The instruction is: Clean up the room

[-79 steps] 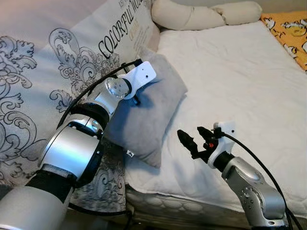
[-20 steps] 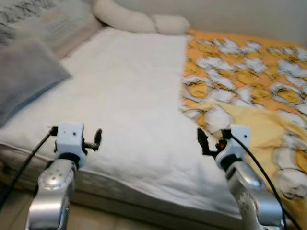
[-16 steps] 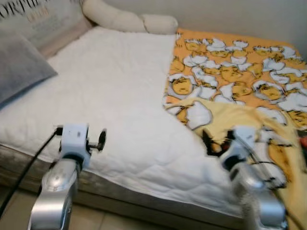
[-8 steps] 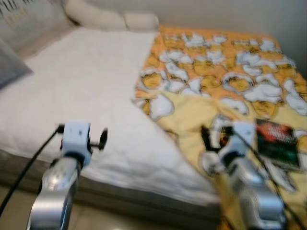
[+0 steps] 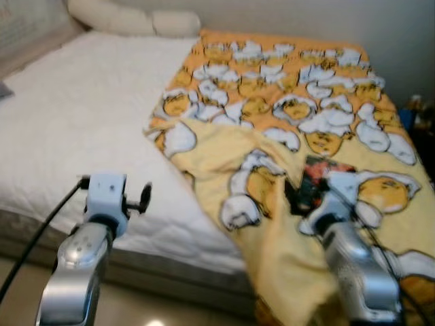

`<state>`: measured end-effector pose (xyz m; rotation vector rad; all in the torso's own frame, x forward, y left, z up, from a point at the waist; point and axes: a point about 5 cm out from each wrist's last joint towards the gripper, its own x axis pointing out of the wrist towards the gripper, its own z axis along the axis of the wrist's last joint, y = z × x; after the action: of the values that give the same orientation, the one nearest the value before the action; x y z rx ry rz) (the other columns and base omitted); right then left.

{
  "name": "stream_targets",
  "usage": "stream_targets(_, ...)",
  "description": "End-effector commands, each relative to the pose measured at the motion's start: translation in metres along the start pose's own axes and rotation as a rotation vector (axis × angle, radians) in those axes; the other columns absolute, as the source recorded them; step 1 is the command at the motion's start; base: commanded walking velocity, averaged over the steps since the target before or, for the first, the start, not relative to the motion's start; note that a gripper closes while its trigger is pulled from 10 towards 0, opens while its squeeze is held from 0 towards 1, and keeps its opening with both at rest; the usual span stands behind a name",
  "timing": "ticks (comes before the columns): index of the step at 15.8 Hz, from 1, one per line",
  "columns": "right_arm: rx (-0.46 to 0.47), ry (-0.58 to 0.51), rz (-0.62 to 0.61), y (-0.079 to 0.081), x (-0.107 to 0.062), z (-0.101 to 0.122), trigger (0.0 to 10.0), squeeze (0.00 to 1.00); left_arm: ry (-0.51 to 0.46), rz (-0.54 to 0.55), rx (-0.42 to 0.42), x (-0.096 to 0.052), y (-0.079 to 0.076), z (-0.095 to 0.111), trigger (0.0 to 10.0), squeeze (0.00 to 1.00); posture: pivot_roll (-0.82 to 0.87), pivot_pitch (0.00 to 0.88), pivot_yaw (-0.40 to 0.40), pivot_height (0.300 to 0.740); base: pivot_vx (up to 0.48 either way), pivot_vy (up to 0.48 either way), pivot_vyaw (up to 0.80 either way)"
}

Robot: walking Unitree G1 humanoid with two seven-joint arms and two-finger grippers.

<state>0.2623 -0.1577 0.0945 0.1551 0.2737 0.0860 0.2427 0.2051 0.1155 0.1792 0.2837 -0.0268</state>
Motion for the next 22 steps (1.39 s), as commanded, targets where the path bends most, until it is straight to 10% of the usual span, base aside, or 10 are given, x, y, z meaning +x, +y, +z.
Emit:
stream_targets(1, -0.025, -0.010, 0.004, -0.005, -0.001, 0.005, 10.0, 0.00, -0.018, -0.001, 0.004, 0.002, -0.002, 0.006, 10.0, 1.00, -0.03, 0.000, 0.032, 0.740, 0.000, -0.480, 0.00)
stream_targets(10, 0.008, 0.049, 0.075, 0.005, -0.004, -0.004, 10.0, 0.00, -0.027, 0.010, 0.022, 0.001, -0.002, 0.006, 10.0, 1.00, -0.03, 0.000, -0.006, 0.740, 0.000, -0.480, 0.62)
stream_targets(22, 0.072, 0.082, 0.081, -0.006, 0.006, -0.008, 10.0, 0.00, 0.000, -0.160, 0.112, -0.009, -0.015, 0.001, 10.0, 1.00, 0.02, 0.000, -0.048, 0.740, 0.000, 0.000, 0.00)
